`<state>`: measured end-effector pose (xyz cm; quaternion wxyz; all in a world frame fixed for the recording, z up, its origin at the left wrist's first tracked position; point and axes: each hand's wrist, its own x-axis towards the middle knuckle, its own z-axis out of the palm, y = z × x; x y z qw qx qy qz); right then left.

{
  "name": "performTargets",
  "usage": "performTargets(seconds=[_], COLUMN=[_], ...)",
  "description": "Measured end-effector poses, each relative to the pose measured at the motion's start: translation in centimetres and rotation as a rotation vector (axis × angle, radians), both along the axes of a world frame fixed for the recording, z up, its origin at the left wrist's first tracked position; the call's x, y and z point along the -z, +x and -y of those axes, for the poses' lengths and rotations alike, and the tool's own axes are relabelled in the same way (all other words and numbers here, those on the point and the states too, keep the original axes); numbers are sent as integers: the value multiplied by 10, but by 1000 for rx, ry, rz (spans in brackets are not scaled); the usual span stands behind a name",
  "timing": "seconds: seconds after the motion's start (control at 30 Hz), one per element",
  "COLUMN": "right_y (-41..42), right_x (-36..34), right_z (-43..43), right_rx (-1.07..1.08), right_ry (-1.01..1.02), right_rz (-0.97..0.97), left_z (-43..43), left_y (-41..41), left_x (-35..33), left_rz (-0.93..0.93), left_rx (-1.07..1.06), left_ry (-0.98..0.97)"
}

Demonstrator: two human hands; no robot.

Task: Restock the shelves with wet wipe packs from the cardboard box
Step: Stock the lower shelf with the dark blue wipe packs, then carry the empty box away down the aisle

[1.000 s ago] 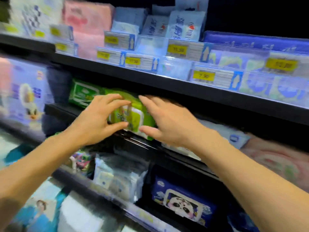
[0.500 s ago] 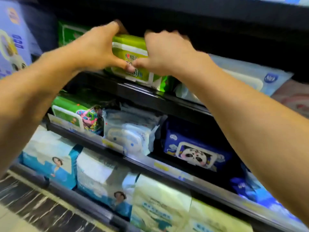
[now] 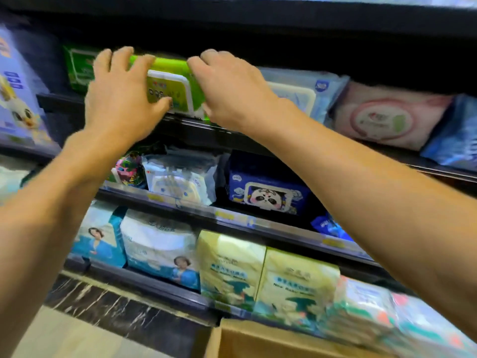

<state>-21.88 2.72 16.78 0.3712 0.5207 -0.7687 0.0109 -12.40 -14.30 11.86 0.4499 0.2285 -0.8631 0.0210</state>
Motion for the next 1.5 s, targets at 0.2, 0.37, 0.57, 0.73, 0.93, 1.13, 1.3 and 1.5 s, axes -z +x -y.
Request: performTargets(seconds=[0.2,0.37,0.57,0.73,0.93,1.13,1.3,1.5], right_y=[15,10,-1,-13,-20,-20,-13,-18], right_x=[59,122,192,250,286,289,340,400], right_z=[-113,-186,-242,-308,-347,-362,-419,-470], right_rx=[-27,54,168,341,449,374,624,912], right_ry=[-6,34,92,122,138,81,288,355], right_rz=[276,433,642,877,1061,1264,1131,1346], left_z=[-92,-165,-232,-240,-254,-244,-215,-180], left_y=[24,26,20,40,43,50,66,76], left_x=[85,152,205,278,315,318,341,383], left_rz=[-166,-44,78,310,605,836,950,952], left_rx=[371,505,636,515,404,328,184,79], left_ry=[168,515,662,728,694,655,686,886])
